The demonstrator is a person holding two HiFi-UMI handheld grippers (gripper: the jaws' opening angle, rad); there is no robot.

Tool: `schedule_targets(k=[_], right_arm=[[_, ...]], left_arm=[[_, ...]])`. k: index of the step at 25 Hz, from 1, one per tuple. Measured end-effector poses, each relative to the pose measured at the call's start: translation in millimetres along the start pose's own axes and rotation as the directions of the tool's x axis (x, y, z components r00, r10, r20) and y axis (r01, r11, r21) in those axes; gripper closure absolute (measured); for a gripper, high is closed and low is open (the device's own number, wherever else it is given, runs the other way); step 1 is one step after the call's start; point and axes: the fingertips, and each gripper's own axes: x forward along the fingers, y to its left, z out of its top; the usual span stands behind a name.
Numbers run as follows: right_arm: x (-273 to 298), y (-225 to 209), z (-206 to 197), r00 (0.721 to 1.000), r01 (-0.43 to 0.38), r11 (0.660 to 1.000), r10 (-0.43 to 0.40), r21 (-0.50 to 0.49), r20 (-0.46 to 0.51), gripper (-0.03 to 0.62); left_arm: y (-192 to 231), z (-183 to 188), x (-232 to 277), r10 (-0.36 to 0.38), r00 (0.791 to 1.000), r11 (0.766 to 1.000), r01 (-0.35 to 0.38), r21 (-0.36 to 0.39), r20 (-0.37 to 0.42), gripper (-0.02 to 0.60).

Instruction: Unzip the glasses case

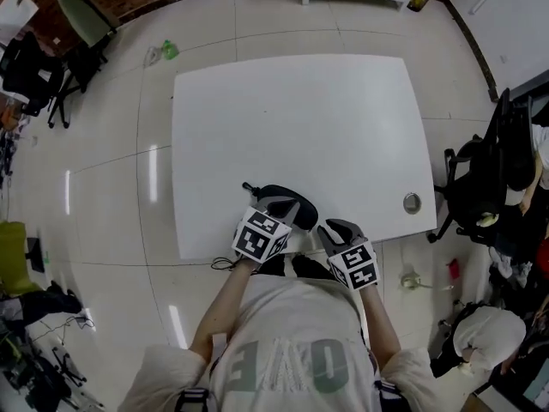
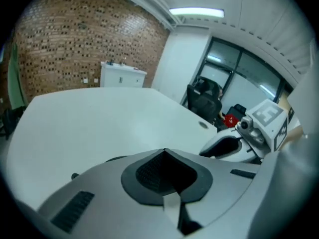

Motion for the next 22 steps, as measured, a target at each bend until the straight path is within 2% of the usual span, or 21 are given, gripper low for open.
schedule_targets(k=[1,4,8,11,13,14,22], right_arm=[[2.1,5.6,-7.9,1.0,-0.016,1.0,0.016,0.017,-0.021,0.525],[13.5,15.6,-20.8,0.998,-0.023,0.999,0.024,0.024,-0.063,0.507],[31.7,9.8,-20.9,0.993,0.055,0.998,-0.053,0.011,-0.105,0.507],[32.4,7.1,-18.3,0.987,0.11,0.992,-0.116,-0.056,-0.114,0.508],[29.5,10.6,-19.1,0.988,0.109,0.99,-0.118,-0.09,-0.097,0.582],[28.3,13.2,-19.9,0.99,0.099,0.99,-0.109,-0.102,-0.091,0.592],[21.5,13.4,-19.6,0.988,0.086,0.989,-0.1,-0.123,-0.114,0.594]], left_arm=[[0.7,0.0,2.6,0.002,1.0,1.0,-0.002,-0.004,-0.003,0.583],[0.6,3.7,8.3,-0.009,1.0,0.999,0.009,-0.034,0.004,0.583],[-1.8,7.9,16.3,-0.02,1.0,1.0,0.02,-0.019,-0.006,0.583],[-3.7,7.7,16.5,-0.024,1.0,1.0,0.024,-0.017,-0.004,0.583],[-4.4,7.6,15.4,-0.023,1.0,1.0,0.023,-0.012,0.004,0.583],[-4.7,7.7,15.5,-0.021,1.0,1.0,0.021,-0.01,0.006,0.583],[-5.0,7.7,16.0,0.017,1.0,0.995,-0.018,0.094,0.011,0.583]])
